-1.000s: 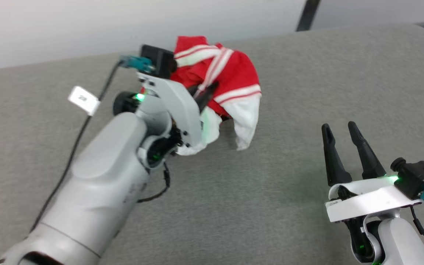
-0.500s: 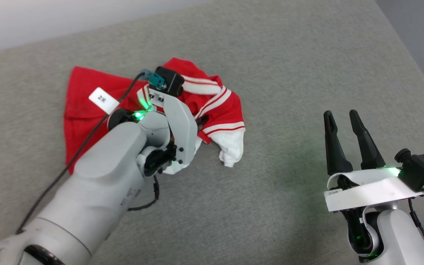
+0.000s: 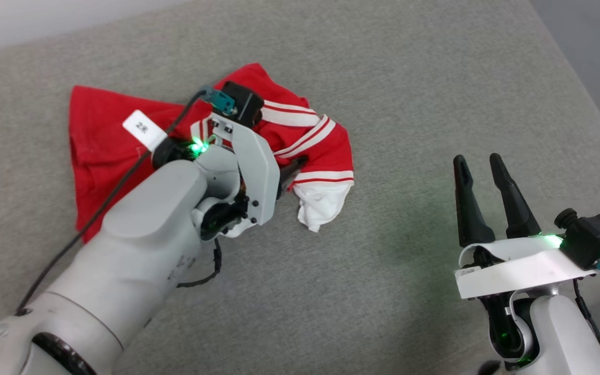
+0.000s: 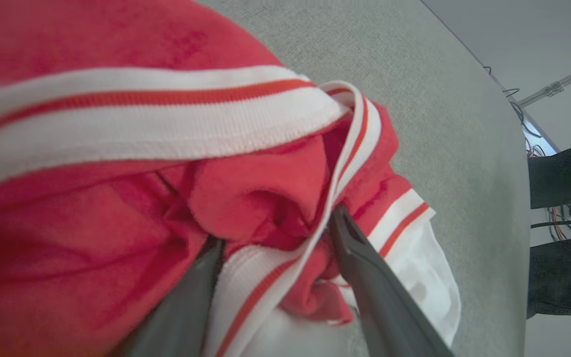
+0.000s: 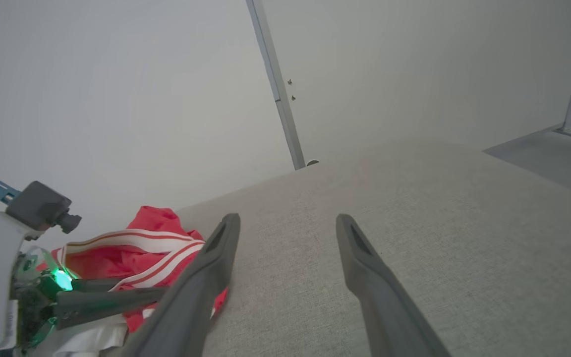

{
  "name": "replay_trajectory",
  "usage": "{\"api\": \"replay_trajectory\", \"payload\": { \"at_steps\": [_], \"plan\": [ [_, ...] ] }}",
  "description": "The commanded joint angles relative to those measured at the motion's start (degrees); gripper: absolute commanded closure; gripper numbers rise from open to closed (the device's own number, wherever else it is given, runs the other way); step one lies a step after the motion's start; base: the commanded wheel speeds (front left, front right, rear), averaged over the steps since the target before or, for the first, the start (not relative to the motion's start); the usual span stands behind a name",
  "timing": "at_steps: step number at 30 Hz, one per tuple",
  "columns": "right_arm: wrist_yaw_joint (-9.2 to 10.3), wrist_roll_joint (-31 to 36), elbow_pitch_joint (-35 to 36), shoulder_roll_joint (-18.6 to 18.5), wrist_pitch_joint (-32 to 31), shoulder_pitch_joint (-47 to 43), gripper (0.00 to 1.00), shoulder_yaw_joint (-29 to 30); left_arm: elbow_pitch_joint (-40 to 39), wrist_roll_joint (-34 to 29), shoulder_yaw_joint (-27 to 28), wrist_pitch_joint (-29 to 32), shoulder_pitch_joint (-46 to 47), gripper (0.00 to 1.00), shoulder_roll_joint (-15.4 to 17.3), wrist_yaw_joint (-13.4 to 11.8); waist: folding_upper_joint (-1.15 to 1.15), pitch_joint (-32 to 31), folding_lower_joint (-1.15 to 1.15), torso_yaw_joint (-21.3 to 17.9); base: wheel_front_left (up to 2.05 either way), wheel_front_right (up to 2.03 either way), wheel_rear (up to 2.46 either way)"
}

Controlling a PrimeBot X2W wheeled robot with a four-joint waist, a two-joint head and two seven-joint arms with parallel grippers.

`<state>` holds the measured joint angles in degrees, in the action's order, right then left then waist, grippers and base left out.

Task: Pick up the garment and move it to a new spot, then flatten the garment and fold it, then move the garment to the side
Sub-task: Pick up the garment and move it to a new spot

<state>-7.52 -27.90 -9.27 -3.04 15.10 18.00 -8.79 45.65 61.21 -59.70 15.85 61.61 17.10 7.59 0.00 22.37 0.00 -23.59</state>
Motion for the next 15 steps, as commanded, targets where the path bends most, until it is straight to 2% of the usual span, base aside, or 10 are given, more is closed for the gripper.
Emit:
{"api": "replay_trajectory", "payload": {
  "at_steps": [1,8,15],
  "plan": [
    [0.06,0.9,-0.3,0.1,0.0,0.3,0.00,-0.1,1.2,0.5,-1.2,-0.3,-1.5,0.00,0.6,-0.2,0.00,-1.6,0.00,2.1,0.00,0.00,0.00],
    [0.06,2.9,-1.6,-1.8,0.0,-0.5,0.00,-0.4,-1.4,3.4,-1.8,-7.0,-1.4,0.00,0.2,-0.2,0.00,-5.7,0.00,7.9,0.00,0.00,0.00],
    [0.06,3.4,-3.5,-5.0,0.0,-2.4,0.00,-0.2,-5.2,7.7,-1.2,-15.2,-5.2,0.00,0.5,-0.2,0.00,-11.1,0.00,15.0,0.00,0.00,0.00]
  ]
}}
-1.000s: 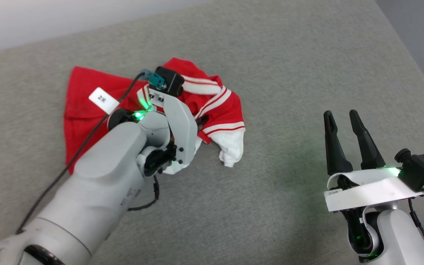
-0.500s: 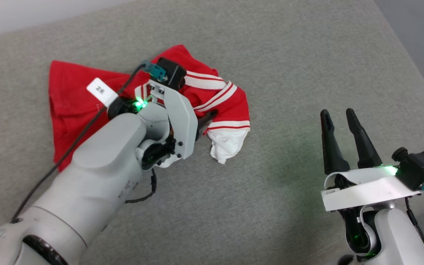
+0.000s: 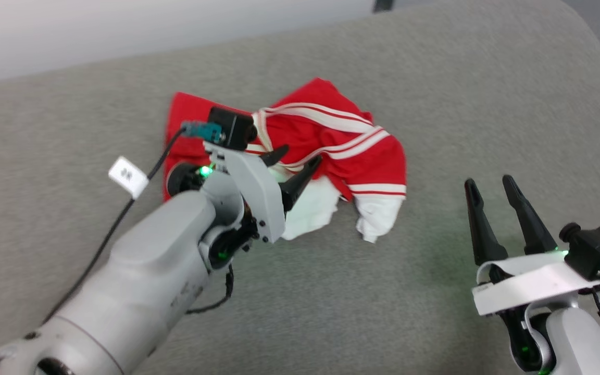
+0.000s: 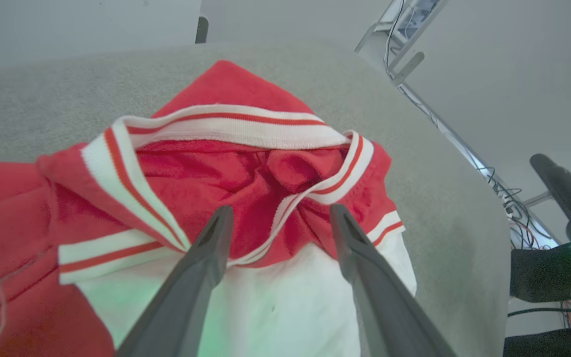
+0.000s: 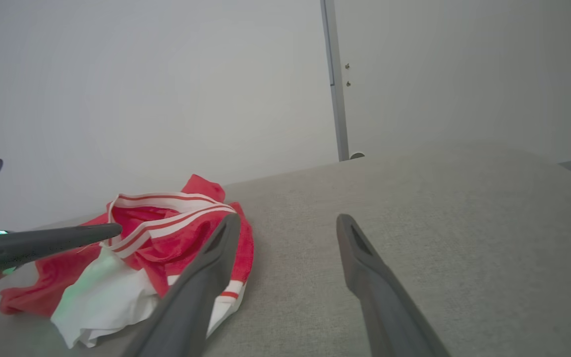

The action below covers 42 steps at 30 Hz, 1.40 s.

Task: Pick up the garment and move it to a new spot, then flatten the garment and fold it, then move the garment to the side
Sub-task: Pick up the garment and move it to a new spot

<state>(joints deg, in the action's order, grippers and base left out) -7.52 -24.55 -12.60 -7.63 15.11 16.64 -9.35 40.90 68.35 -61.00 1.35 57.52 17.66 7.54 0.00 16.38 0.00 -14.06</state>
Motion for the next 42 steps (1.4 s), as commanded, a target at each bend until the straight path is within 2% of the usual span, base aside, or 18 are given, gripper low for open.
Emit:
{"api": "replay_trajectory", "payload": {
  "at_steps": [1,6,12,16,21,23,29,38,42],
  "plan": [
    [0.06,-0.1,-0.5,-0.7,0.0,-1.4,0.00,0.6,-1.0,1.1,0.2,-1.9,-2.0,0.00,0.2,-0.1,0.00,-6.0,0.00,6.5,0.00,0.00,0.00],
    [0.06,-0.5,-1.8,-2.1,0.0,-3.3,0.00,1.4,-2.4,1.4,-1.3,-7.4,-7.2,0.00,3.0,-0.1,0.00,-9.4,0.00,10.5,0.00,0.00,0.00],
    [0.06,-0.5,-3.1,-3.6,0.0,-6.0,0.00,2.8,-1.7,3.6,-1.0,-13.4,-15.5,0.00,4.7,-0.1,0.00,-11.9,0.00,14.1,0.00,0.00,0.00],
    [0.06,-0.6,-3.5,-4.3,0.0,-8.3,0.00,4.2,-2.2,5.6,1.2,-15.7,-21.0,0.00,5.6,-0.1,0.00,-13.1,0.00,16.1,0.00,0.00,0.00],
    [0.06,-0.8,-3.3,-4.7,0.0,-10.9,0.00,6.0,-3.3,6.8,7.5,-16.5,-26.4,0.00,7.0,-0.2,0.00,-13.7,0.00,17.5,0.00,0.00,0.00],
    [0.06,-0.8,-3.0,-4.8,0.0,-12.2,0.00,7.0,-4.5,4.6,12.6,-16.5,-29.1,0.00,7.6,-0.7,0.00,-14.0,0.00,18.1,0.00,0.00,0.00],
    [0.06,-0.6,-2.4,-5.1,0.0,-14.9,0.00,9.0,-11.4,-7.3,26.2,-16.5,-38.8,0.00,7.6,-4.8,0.00,-14.9,0.00,19.3,0.00,0.00,0.00],
    [0.06,-0.8,-0.9,-5.2,0.0,-14.3,0.00,10.5,-23.9,-28.2,37.6,-16.5,-49.2,0.00,7.9,-9.8,0.00,-15.7,0.00,18.3,0.00,0.00,0.00],
    [0.06,-1.3,0.4,-5.0,0.0,-13.7,0.00,10.6,-28.9,-35.3,43.0,-16.5,-52.3,0.00,6.8,-10.7,0.00,-16.0,0.00,17.6,0.00,0.00,0.00]
  ]
}}
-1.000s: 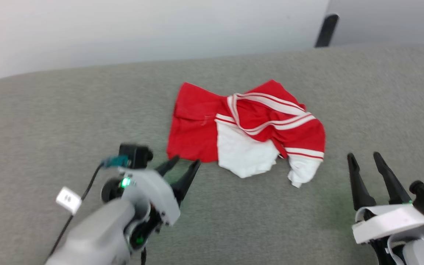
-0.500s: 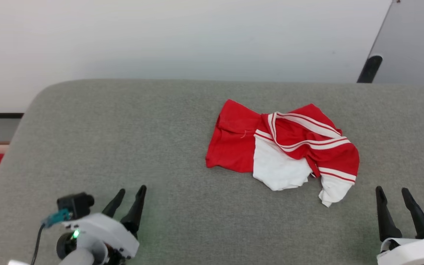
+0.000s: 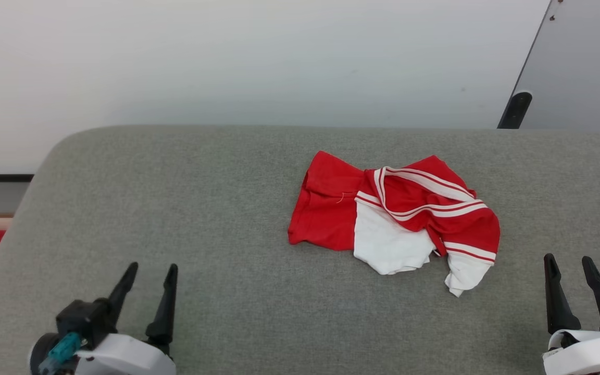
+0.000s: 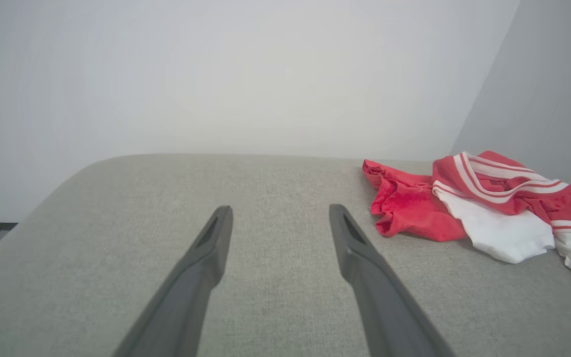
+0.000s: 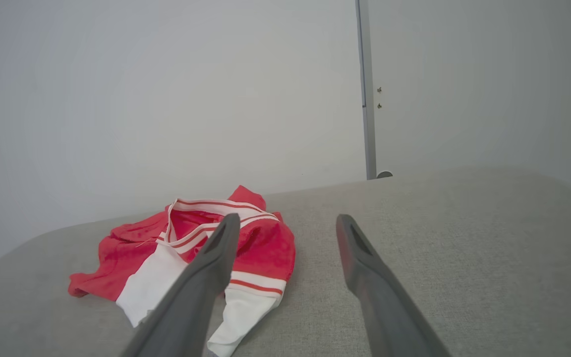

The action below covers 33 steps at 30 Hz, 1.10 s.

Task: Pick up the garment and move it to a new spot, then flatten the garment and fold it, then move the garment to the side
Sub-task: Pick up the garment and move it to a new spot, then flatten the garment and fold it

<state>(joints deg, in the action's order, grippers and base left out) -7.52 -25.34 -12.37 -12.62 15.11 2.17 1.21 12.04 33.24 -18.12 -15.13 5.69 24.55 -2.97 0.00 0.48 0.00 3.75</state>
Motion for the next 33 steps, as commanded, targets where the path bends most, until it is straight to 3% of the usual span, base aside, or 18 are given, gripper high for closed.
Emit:
{"api": "replay_trajectory", "payload": {
  "at_steps": [1,6,15,33],
  "plan": [
    [0.06,-0.5,0.4,0.0,0.0,0.7,0.00,-0.1,-1.0,-1.7,1.1,0.0,-1.2,0.00,-0.4,-0.2,0.00,-0.2,0.00,-0.4,0.00,0.00,0.00],
    [0.06,-0.5,1.4,0.1,0.0,0.1,0.00,-0.3,-4.8,-7.4,5.7,0.0,-4.4,0.00,-2.5,1.0,0.00,-0.3,0.00,-1.0,0.00,0.00,0.00],
    [0.06,-0.9,0.8,1.0,0.0,-0.4,0.00,-0.3,-3.1,-11.8,10.1,0.0,-7.4,0.00,-6.7,4.3,0.00,0.5,0.00,-1.5,0.00,0.00,0.00],
    [0.06,-1.1,0.4,1.4,0.0,0.6,0.00,-0.8,-1.8,-16.3,12.8,0.0,-4.7,0.00,-11.2,8.2,0.00,0.6,0.00,-2.5,0.00,0.00,0.00]
  ]
}}
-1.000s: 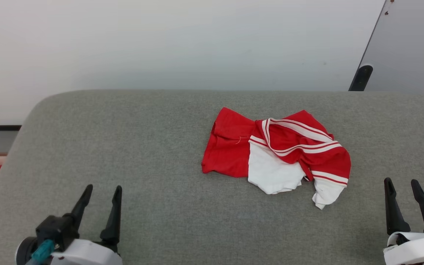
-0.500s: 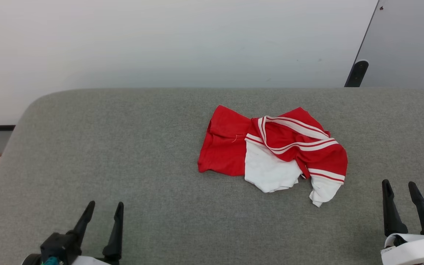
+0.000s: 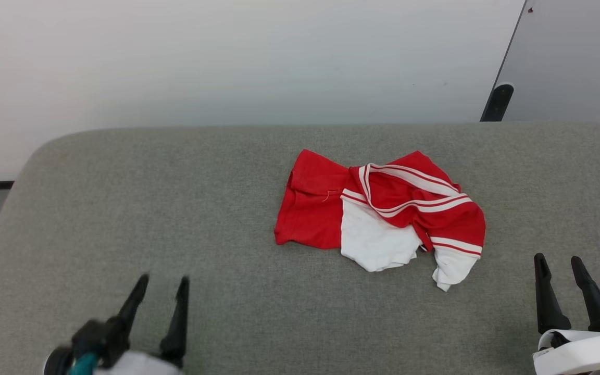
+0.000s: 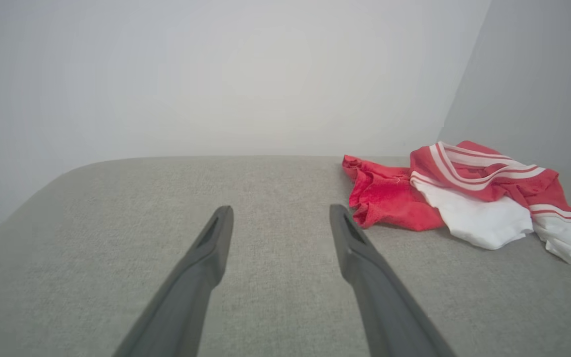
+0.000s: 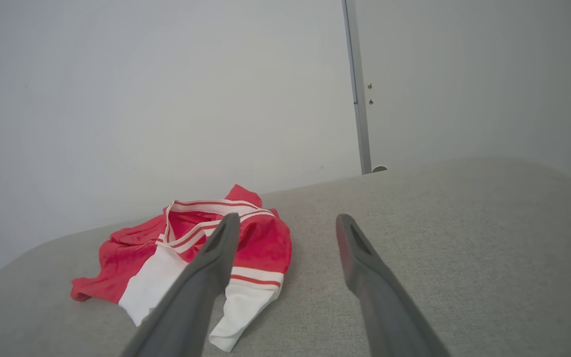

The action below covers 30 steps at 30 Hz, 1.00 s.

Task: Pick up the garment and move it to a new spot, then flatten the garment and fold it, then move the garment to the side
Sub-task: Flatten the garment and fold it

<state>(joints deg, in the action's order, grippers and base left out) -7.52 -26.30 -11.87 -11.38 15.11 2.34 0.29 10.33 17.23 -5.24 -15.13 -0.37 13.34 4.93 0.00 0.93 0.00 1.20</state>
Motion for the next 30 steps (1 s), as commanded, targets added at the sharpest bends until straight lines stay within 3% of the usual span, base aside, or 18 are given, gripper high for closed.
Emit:
{"api": "replay_trajectory", "payload": {
  "at_steps": [1,5,9,13,19,23,30],
  "plan": [
    [0.06,-0.2,0.0,0.3,0.0,0.3,0.00,0.2,-0.1,-0.1,-0.4,0.0,2.6,0.00,0.0,0.6,0.00,0.3,0.00,0.1,0.00,0.00,0.00],
    [0.06,0.0,-0.1,1.1,0.0,0.8,0.00,-0.2,0.8,0.8,-3.4,2.2,10.5,0.00,0.6,1.7,0.00,1.0,0.00,-0.2,0.00,0.00,0.00],
    [0.06,-0.3,0.3,1.9,0.0,2.3,0.00,-1.3,3.1,2.7,-8.2,9.9,20.5,0.00,1.5,2.5,0.00,2.9,0.00,-1.8,0.00,0.00,0.00],
    [0.06,-0.4,0.4,2.6,0.0,4.1,0.00,-1.8,6.9,10.8,-16.5,22.7,30.1,0.00,2.2,2.5,0.00,6.0,0.00,-3.6,0.00,0.00,0.00],
    [0.06,-0.8,0.2,4.1,0.0,6.5,0.00,-2.0,10.3,27.1,-30.2,43.9,41.0,0.00,6.7,2.5,0.00,10.2,0.00,-6.7,0.00,0.00,0.00],
    [0.06,-0.8,0.0,5.0,0.0,8.0,0.00,-2.2,13.1,33.5,-34.2,49.6,46.1,0.00,6.8,2.5,0.00,12.6,0.00,-8.8,0.00,0.00,0.00],
    [0.06,-0.8,0.0,5.7,0.0,10.0,0.00,-2.6,19.8,38.8,-37.3,52.1,51.3,0.00,6.0,2.5,0.00,15.1,0.00,-11.6,0.00,0.00,0.00]
  ]
}}
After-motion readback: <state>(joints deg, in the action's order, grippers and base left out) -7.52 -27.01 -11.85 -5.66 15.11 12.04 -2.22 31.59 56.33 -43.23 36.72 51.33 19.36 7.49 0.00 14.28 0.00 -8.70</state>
